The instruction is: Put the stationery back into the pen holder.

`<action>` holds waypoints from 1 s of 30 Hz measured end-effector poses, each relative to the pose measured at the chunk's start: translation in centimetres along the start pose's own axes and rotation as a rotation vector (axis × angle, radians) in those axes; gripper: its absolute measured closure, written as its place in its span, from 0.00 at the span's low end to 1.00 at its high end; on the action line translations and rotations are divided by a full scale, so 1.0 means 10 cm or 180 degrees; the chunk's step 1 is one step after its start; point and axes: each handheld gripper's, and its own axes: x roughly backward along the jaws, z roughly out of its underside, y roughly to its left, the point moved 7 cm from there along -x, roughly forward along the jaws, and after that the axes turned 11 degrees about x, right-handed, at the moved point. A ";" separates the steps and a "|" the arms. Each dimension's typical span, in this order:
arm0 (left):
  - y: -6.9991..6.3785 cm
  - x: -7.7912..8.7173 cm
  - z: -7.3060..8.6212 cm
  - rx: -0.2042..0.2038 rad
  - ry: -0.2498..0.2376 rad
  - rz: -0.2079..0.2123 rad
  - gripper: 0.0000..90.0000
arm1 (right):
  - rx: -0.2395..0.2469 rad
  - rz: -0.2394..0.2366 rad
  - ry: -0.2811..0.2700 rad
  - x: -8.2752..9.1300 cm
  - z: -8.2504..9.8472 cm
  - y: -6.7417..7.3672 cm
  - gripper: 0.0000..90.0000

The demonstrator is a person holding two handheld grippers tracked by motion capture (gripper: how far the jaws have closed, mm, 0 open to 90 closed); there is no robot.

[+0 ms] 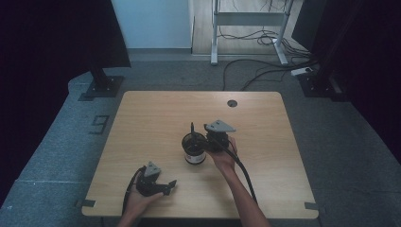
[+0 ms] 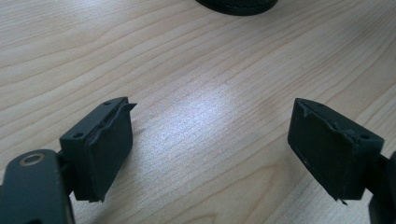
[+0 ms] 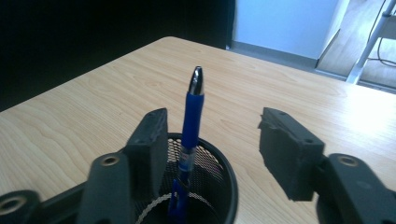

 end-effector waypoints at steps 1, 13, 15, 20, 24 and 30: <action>0.00 0.00 0.00 0.0001 0.0000 -0.0001 0.16 | -0.0002 0.0007 -0.0009 0.02 0.00 -0.01 0.43; 0.00 0.00 0.00 0.0008 -0.0010 -0.0010 0.16 | -0.0032 0.0046 -0.0078 0.36 0.09 -0.13 0.39; 0.00 0.00 0.00 0.0002 -0.0005 -0.0011 0.16 | -0.0044 0.0062 -0.0093 0.43 0.12 -0.16 0.39; 0.00 0.00 0.00 -0.0006 0.0001 -0.0020 0.16 | -0.0057 0.0119 -0.0083 0.61 0.24 -0.25 0.40; 0.00 0.00 0.00 -0.0021 0.0005 -0.0030 0.16 | -0.0083 0.0178 -0.0035 0.75 0.37 -0.33 0.40; 0.00 0.00 0.00 -0.0029 0.0007 -0.0033 0.16 | -0.0138 0.0254 0.0000 0.95 0.57 -0.43 0.41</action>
